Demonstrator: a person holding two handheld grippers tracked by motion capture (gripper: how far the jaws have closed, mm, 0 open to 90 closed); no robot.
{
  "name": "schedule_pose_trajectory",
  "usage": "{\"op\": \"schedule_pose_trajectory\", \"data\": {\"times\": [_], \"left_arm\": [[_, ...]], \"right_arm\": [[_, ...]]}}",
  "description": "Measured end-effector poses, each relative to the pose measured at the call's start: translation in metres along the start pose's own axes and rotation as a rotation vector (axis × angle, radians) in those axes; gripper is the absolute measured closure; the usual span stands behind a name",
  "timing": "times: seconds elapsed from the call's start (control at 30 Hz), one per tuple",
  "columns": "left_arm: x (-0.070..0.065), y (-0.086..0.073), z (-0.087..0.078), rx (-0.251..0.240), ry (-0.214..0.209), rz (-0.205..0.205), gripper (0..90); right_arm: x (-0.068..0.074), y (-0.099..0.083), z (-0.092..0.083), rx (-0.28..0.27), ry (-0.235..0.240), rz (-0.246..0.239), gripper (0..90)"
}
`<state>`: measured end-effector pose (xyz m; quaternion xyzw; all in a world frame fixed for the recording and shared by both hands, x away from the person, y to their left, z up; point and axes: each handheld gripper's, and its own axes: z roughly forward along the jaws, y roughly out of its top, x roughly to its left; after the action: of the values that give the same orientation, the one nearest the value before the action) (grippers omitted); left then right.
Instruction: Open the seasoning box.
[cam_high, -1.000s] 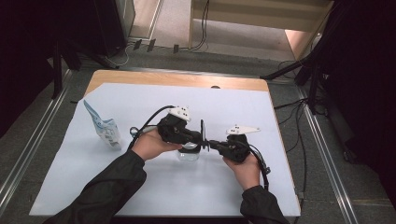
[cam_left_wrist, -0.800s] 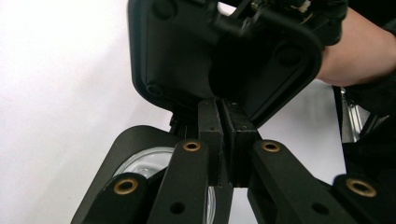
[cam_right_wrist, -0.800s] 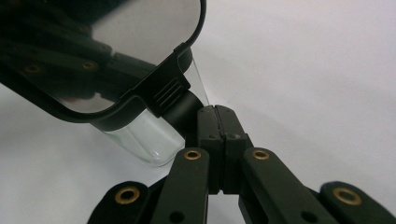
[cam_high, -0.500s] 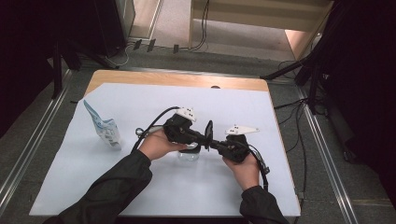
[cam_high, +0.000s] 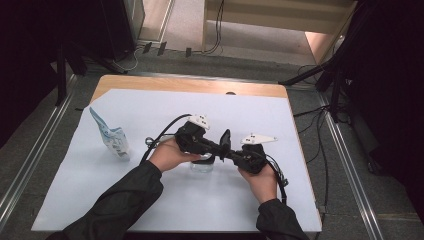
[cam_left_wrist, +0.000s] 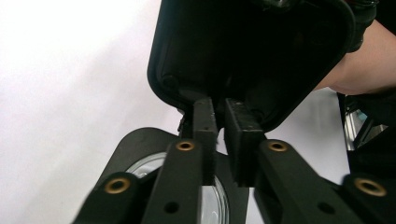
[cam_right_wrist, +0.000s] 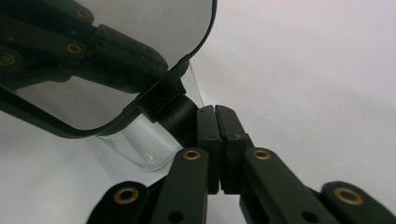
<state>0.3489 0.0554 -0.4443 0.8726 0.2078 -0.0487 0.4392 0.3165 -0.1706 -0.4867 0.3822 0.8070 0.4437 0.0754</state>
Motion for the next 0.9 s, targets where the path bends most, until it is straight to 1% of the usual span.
{"op": "schedule_pose_trajectory", "data": {"times": [0.07, 0.17, 0.2, 0.3, 0.33, 0.4, 0.43, 0.47, 0.5, 0.53, 0.6, 0.63, 0.7, 0.73, 0.8, 0.87, 0.9], "left_arm": [[0.0, -0.001, -0.004, -0.003, 0.001, -0.009, 81.6], [0.0, -0.003, -0.011, -0.006, 0.001, -0.013, 75.3], [-0.001, -0.003, -0.013, -0.01, 0.009, -0.013, 72.7], [-0.002, -0.006, -0.022, -0.016, 0.003, -0.007, 66.0], [-0.003, -0.008, -0.024, -0.018, 0.005, -0.004, 62.7], [-0.006, -0.012, -0.029, -0.028, 0.017, 0.003, 53.4], [-0.006, -0.013, -0.031, -0.028, 0.015, 0.005, 47.8], [-0.007, -0.014, -0.032, -0.032, 0.019, 0.004, 45.5], [-0.007, -0.016, -0.034, -0.041, 0.013, 0.001, 42.7], [-0.007, -0.018, -0.036, -0.05, 0.013, -0.002, 41.3], [-0.006, -0.022, -0.04, -0.054, 0.011, -0.02, 39.6], [-0.006, -0.023, -0.041, -0.047, 0.014, -0.031, 38.9], [-0.005, -0.027, -0.044, -0.028, 0.011, -0.047, 38.8], [-0.005, -0.029, -0.046, -0.029, 0.011, -0.053, 38.9], [-0.006, -0.034, -0.049, -0.021, 0.028, -0.047, 39.1], [-0.006, -0.037, -0.052, -0.023, 0.023, -0.048, 39.7], [-0.007, -0.039, -0.054, -0.022, 0.029, -0.048, 39.8]], "right_arm": [[-0.002, 0.0, 0.0, -0.002, -0.006, -0.002, 85.6], [-0.004, -0.001, -0.002, 0.002, -0.008, -0.008, 81.8], [-0.005, -0.001, -0.003, 0.0, -0.009, -0.014, 80.2], [-0.004, -0.002, -0.006, -0.005, -0.009, -0.021, 72.5], [-0.004, -0.002, -0.007, -0.007, -0.006, -0.025, 70.4], [-0.004, -0.003, -0.009, -0.007, -0.001, -0.03, 64.9], [-0.003, -0.003, -0.011, -0.008, 0.007, -0.032, 63.0], [-0.003, -0.003, -0.012, -0.009, 0.002, -0.032, 60.9], [-0.002, -0.003, -0.014, -0.014, 0.001, -0.038, 58.9], [-0.002, -0.003, -0.015, -0.023, -0.001, -0.048, 57.5], [-0.002, -0.003, -0.019, -0.039, -0.001, -0.047, 56.3], [-0.002, -0.003, -0.021, -0.047, 0.012, -0.036, 56.2], [-0.003, -0.005, -0.024, -0.057, 0.016, -0.045, 56.1], [-0.003, -0.006, -0.026, -0.055, 0.016, -0.045, 56.0], [-0.002, -0.008, -0.028, -0.054, 0.02, -0.044, 56.0], [-0.001, -0.011, -0.03, -0.056, 0.025, -0.046, 56.0], [0.0, -0.013, -0.031, -0.055, 0.022, -0.052, 56.0]]}}
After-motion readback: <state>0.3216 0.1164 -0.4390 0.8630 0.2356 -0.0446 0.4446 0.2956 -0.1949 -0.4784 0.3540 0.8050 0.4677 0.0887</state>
